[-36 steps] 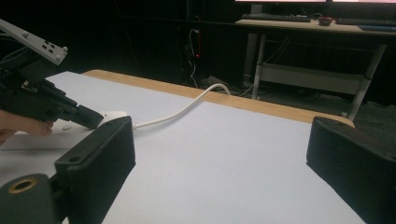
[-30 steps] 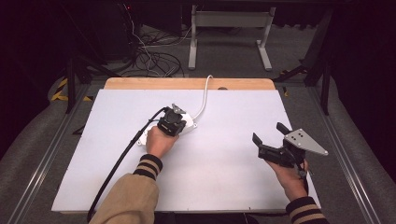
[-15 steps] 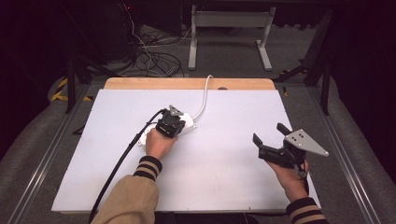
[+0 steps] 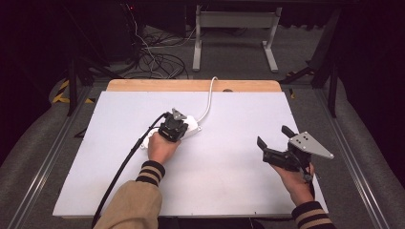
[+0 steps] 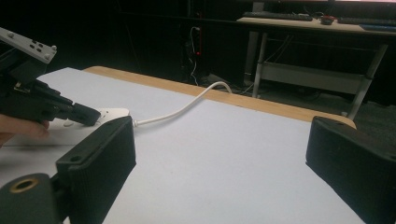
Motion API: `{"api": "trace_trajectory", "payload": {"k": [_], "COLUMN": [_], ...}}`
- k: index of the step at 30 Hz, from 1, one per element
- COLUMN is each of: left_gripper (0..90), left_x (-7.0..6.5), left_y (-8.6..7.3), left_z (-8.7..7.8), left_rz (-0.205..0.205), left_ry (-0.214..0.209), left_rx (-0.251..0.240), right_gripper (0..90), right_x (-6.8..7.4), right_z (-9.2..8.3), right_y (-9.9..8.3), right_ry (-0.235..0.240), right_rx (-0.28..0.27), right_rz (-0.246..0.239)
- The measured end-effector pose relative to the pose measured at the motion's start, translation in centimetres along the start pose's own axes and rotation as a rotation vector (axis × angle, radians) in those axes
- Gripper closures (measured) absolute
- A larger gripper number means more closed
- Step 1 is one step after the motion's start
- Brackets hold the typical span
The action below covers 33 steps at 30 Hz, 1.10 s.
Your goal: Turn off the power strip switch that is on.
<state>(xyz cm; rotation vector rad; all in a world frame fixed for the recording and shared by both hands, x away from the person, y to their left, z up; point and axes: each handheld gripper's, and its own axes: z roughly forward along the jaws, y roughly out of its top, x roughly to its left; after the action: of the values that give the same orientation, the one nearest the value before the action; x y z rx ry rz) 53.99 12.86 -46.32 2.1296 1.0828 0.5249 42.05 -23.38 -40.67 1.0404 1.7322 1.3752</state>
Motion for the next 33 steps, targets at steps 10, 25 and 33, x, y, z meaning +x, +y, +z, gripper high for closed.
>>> {"api": "trace_trajectory", "payload": {"k": [10, 25, 33], "left_gripper": [90.0, 89.8, 89.8], "left_x": [0.0, 0.7, 0.9], "left_y": [-0.1, 0.0, -0.2], "left_z": [0.0, -0.2, -0.2], "left_rz": [-0.006, 0.002, -0.001], "left_ry": [-0.005, -0.025, -0.029], "left_rx": [-0.007, -0.026, -0.046], "right_gripper": [8.8, 8.8, 8.8], "right_x": [0.0, -0.1, -0.2], "right_z": [0.0, 0.1, 0.2], "right_y": [0.0, -0.2, -0.2], "right_ry": [-0.002, -0.004, -0.003], "right_rx": [0.002, 0.009, 0.010], "right_rz": [0.000, 0.002, 0.004]}}
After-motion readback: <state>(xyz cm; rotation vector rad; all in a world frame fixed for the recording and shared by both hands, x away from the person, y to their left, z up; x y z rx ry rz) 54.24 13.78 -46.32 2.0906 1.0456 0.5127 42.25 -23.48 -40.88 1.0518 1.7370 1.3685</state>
